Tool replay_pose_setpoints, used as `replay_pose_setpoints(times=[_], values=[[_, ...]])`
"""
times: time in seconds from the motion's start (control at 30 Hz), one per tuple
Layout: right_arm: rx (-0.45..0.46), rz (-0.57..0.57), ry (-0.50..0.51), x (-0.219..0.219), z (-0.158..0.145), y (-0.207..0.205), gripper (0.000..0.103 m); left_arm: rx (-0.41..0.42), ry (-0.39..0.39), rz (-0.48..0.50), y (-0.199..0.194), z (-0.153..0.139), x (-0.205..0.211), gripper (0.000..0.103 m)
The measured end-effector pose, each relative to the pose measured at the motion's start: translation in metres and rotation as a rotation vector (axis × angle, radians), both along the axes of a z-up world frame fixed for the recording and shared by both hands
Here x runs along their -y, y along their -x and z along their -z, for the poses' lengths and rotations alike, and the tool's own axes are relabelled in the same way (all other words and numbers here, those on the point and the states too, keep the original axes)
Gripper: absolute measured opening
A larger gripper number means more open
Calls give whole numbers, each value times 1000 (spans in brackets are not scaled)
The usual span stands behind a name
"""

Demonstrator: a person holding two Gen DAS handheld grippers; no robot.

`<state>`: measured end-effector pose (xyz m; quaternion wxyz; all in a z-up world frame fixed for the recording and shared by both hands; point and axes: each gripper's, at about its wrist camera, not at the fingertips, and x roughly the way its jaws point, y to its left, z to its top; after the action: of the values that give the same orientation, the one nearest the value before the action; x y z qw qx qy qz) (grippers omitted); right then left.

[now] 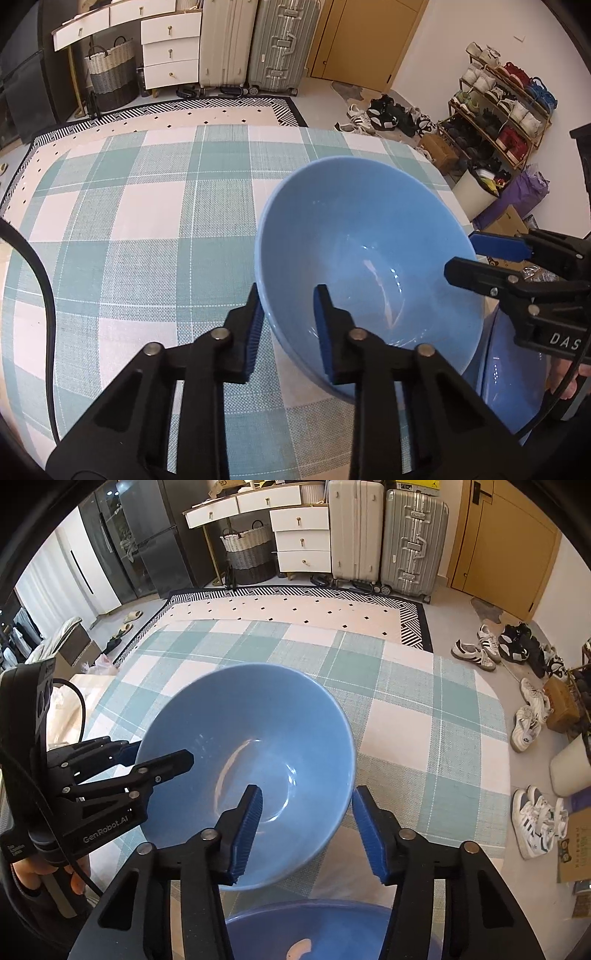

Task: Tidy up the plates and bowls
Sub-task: 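Close the left gripper on the bowl rim while the right gripper grips its opposite rim, then lift the blue bowl with both grippers, tilting it up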

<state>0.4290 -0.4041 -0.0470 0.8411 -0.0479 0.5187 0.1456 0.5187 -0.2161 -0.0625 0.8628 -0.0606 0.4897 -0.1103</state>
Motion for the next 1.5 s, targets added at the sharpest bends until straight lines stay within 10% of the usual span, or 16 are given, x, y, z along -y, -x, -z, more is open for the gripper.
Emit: replay_pose_setpoints(times=[0.63,1.5], values=[[-42,24,29,0,27,-10,18,18,-38,-10,-3,7,2,17],[68,27,51,-29,-17,18,17,104,-8,-65,35,-29,-23,16]])
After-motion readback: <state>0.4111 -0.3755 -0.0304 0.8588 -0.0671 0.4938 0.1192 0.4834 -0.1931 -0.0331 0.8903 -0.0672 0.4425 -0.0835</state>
